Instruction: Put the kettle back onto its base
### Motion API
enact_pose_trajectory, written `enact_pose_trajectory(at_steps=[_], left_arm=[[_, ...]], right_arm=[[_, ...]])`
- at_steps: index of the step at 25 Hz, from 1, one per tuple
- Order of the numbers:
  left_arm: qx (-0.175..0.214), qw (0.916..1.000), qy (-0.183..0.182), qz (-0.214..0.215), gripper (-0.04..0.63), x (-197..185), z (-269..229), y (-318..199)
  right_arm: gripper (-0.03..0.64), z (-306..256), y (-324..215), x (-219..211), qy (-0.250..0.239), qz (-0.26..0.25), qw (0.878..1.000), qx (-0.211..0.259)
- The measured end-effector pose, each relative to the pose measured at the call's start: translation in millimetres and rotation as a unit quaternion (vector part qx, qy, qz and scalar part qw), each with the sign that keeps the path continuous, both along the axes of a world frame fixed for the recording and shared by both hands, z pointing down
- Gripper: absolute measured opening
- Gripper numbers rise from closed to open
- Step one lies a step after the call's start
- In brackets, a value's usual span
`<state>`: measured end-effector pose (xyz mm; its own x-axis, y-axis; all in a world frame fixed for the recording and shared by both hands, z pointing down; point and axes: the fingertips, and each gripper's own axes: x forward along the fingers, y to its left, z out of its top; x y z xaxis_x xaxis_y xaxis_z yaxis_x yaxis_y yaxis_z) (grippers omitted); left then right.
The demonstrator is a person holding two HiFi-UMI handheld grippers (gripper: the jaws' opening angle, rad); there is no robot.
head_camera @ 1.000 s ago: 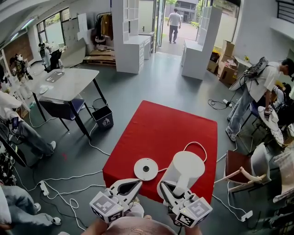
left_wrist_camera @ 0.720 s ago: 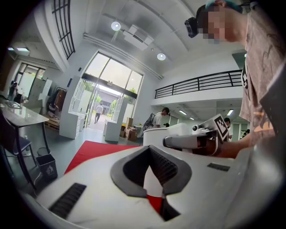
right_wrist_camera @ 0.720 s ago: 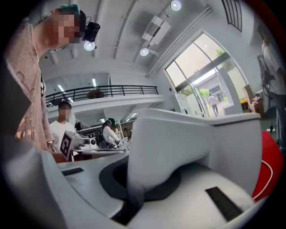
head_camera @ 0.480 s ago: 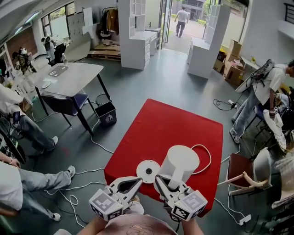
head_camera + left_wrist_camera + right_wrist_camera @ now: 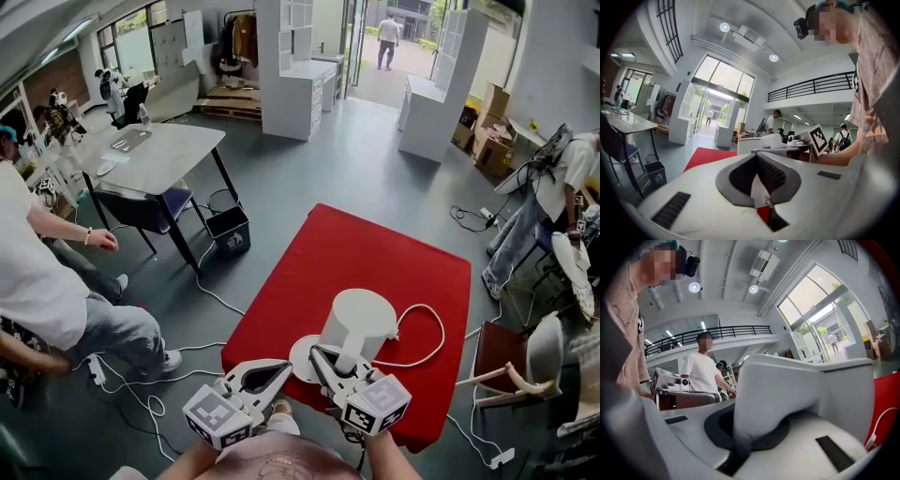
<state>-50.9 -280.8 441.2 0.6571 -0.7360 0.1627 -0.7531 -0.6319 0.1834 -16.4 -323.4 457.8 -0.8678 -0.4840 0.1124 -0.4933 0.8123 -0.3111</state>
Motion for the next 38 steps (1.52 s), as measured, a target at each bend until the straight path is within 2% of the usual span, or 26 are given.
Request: enact_pose_trajectory(at_steps=[9,26,38], left_arm=[[0.002,1.0,0.003,-0.002,-0.012,-11,3,-15],[-0.009,0.9997,0.002,-0.023,-0.012,-23,13,-16],[-0.012,0.9996,-0.004,-0.026,-0.012,-28,16,-12]], right_arm=[[0.009,13,-19,-19,-0.003,-0.013,1.0,-0.006],[0.009,24,-20,-50,-0.001,-0.024,0.999,0.022],[0.011,37,-10,-60,0.028,-0.026,0.998,0.054]])
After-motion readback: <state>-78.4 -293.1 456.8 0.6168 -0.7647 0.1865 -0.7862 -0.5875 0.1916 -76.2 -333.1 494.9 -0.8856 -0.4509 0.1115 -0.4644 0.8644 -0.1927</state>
